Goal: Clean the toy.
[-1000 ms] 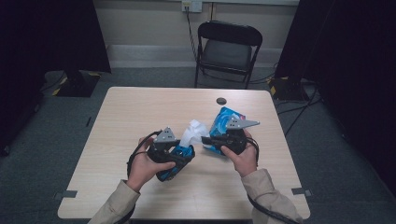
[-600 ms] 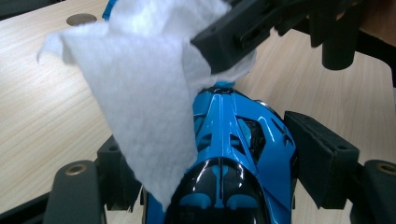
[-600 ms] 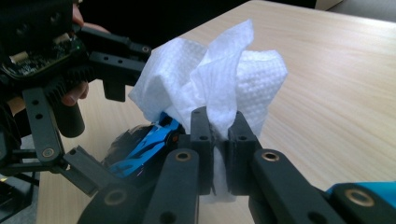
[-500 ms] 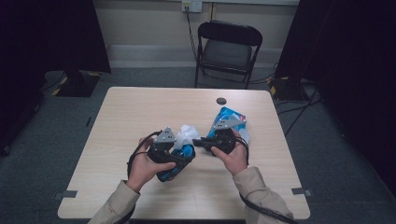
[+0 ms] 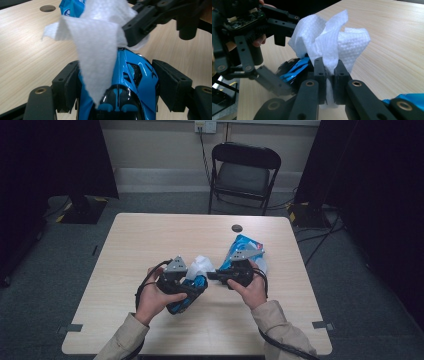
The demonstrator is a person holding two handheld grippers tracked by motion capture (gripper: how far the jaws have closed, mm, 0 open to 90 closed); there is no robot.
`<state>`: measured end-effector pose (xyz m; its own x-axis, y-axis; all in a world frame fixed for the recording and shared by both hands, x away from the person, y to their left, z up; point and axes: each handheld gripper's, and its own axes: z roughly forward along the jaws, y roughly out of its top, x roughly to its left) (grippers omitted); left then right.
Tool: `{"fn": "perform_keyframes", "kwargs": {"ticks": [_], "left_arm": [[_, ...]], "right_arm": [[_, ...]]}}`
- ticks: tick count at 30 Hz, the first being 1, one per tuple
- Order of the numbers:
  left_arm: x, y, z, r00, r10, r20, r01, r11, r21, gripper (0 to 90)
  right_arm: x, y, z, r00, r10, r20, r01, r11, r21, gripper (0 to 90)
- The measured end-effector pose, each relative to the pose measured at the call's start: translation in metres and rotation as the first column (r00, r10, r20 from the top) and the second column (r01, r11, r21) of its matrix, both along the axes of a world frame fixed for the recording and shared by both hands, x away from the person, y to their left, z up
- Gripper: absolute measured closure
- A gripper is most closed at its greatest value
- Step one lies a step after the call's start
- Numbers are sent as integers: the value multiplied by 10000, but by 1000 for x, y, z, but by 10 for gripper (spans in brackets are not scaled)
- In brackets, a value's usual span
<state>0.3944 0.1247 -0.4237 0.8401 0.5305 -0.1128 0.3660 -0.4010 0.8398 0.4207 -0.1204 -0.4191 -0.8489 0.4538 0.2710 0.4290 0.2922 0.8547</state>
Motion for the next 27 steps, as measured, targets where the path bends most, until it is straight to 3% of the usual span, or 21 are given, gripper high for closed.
{"fn": "perform_keyframes", "kwargs": {"ticks": [8, 16, 22, 27], "left_arm": [[3, 5, 0, 9997, 240, -24, -240, 9997, -98, 262], [3, 8, 0, 9995, 327, -46, -326, 9994, 89, 262], [4, 8, -1, 9995, 320, -76, -320, 9995, 41, 262], [5, 13, 0, 9990, 439, -80, -440, 9990, -76, 262]], "right_arm": [[-9, -3, -1, 9993, 371, 18, -372, 9992, 126, 842], [-17, -2, -6, 9974, 712, -95, -710, 9974, 122, 843], [-16, -6, -8, 9986, 519, -39, -519, 9986, 102, 842], [-14, -20, -4, 9999, 102, 98, -107, 9988, 485, 842]]}}
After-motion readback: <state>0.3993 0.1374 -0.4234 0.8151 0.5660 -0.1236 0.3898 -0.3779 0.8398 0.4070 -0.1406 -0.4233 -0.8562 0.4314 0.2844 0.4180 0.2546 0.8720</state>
